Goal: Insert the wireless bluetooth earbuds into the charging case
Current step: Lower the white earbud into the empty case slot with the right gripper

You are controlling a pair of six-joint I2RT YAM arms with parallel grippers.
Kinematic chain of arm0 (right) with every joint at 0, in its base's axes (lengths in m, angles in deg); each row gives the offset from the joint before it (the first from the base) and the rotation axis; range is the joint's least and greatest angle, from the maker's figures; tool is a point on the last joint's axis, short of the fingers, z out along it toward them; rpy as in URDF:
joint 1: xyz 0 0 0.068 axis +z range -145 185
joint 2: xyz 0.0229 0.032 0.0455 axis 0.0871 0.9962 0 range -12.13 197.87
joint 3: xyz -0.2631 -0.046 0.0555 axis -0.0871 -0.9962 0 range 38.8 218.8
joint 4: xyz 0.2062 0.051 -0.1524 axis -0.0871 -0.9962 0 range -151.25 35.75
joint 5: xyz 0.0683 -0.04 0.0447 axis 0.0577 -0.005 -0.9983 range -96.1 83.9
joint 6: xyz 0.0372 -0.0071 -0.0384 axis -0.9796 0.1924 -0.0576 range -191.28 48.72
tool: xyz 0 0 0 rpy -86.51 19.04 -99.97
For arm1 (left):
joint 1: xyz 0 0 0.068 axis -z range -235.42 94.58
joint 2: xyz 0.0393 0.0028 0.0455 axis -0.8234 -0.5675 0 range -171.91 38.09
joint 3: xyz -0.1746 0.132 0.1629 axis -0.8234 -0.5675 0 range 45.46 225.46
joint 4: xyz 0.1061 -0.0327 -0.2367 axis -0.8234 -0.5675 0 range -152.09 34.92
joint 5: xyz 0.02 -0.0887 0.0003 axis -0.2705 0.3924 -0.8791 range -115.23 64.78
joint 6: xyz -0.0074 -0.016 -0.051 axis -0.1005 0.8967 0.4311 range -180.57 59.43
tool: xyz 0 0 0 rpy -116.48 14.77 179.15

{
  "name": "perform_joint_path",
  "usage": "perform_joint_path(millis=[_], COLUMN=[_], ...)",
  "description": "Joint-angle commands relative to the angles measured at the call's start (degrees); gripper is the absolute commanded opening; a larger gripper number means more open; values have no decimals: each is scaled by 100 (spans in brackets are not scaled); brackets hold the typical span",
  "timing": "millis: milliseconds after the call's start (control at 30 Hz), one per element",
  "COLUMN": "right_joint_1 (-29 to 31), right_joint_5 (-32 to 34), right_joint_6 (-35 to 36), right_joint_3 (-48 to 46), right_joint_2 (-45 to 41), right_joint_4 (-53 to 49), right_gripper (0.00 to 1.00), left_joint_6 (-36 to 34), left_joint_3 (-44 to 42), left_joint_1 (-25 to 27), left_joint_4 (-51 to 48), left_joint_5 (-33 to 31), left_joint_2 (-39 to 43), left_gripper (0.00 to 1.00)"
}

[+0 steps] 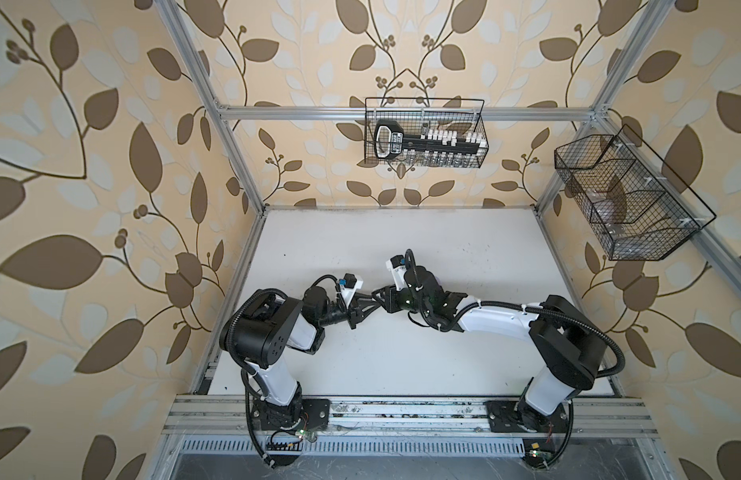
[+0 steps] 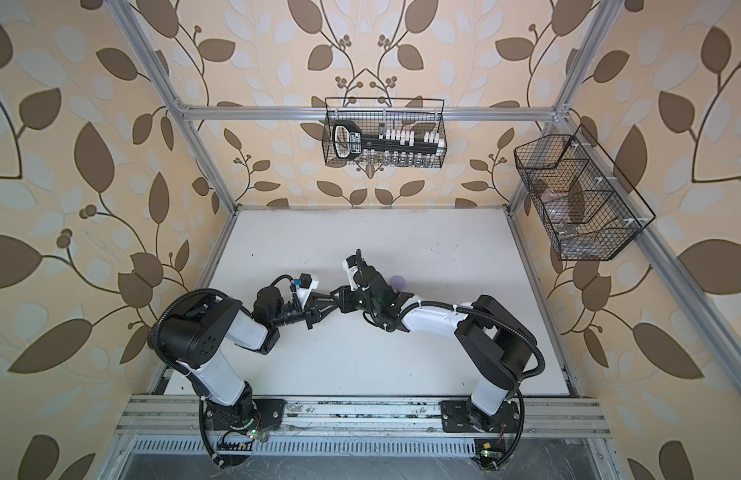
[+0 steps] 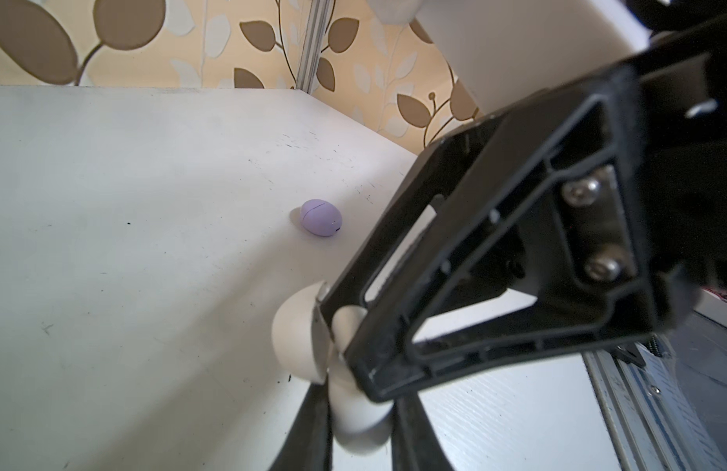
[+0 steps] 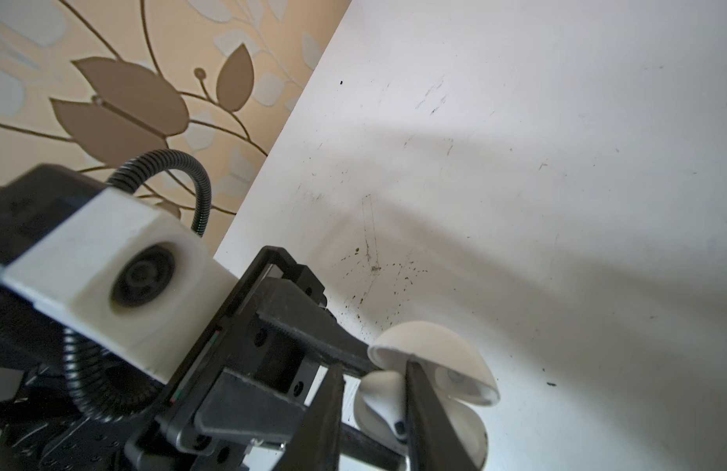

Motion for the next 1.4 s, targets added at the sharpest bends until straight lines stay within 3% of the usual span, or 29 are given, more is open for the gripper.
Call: perform_joint_path(millis=[0,1367], right_joint_1=[95,-39], right_joint_5=[-728,-287], right_joint_6=[144,620], right_joint_3=[-108,-363], right_joint_2=[135,-628], right_joint_4=[-80,-787], right_gripper=[27,28], left_joint_6=[32,-716], left_joint_3=[121,-204], left_joint_1=[37,272], left_joint_4=[659,653], left_joint_5=[290,300], left_joint_2=[69,290], left_gripper=[17,15])
